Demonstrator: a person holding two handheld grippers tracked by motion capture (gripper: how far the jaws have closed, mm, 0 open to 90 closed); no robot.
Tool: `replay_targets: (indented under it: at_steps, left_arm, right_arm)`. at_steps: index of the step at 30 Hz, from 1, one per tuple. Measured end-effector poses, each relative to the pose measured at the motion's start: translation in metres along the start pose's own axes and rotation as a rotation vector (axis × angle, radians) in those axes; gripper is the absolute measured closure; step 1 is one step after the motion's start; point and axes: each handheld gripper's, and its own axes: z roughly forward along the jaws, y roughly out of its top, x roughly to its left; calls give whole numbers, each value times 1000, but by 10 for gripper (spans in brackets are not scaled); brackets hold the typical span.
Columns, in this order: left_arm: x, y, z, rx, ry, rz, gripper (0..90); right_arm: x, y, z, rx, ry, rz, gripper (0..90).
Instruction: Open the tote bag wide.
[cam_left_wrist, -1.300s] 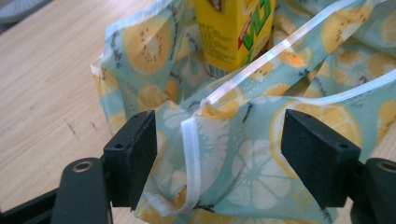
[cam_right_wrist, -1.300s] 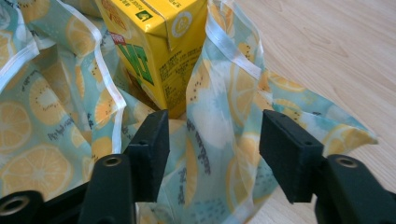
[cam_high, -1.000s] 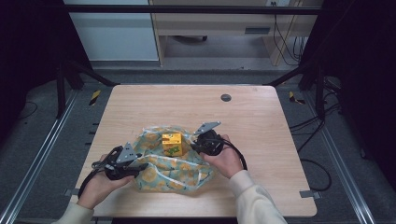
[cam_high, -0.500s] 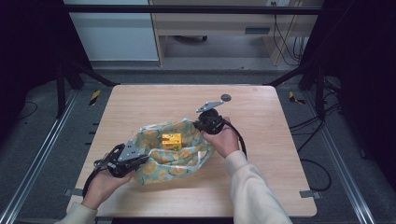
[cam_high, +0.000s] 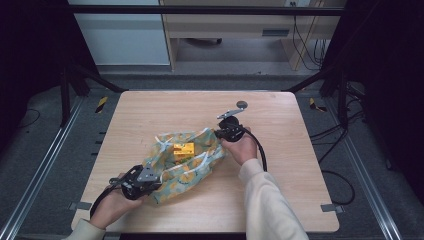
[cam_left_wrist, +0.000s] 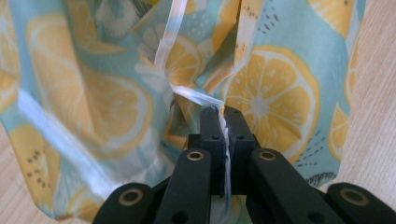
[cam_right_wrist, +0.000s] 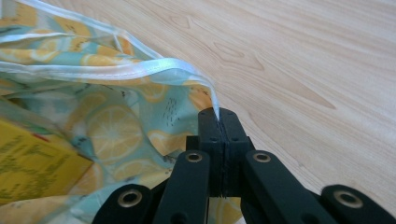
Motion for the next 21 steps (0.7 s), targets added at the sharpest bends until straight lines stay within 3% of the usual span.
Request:
replay_targets:
  at_steps: [6, 16, 19, 21]
  left_arm:
    - [-1, -3, -2, 0, 6, 4, 887]
    - [2, -7, -6, 5, 9, -11, 887]
    - [1, -7, -4, 7, 11, -7, 884]
    - [0, -7, -4, -1, 14, -8, 872]
  right_arm:
    - [-7, -4, 8, 28, -15, 31, 891]
    - [-6, -6, 8, 32, -17, 17, 880]
    - [-7, -8, 8, 28, -13, 16, 834]
    - [-5, -8, 6, 26, -16, 16, 755]
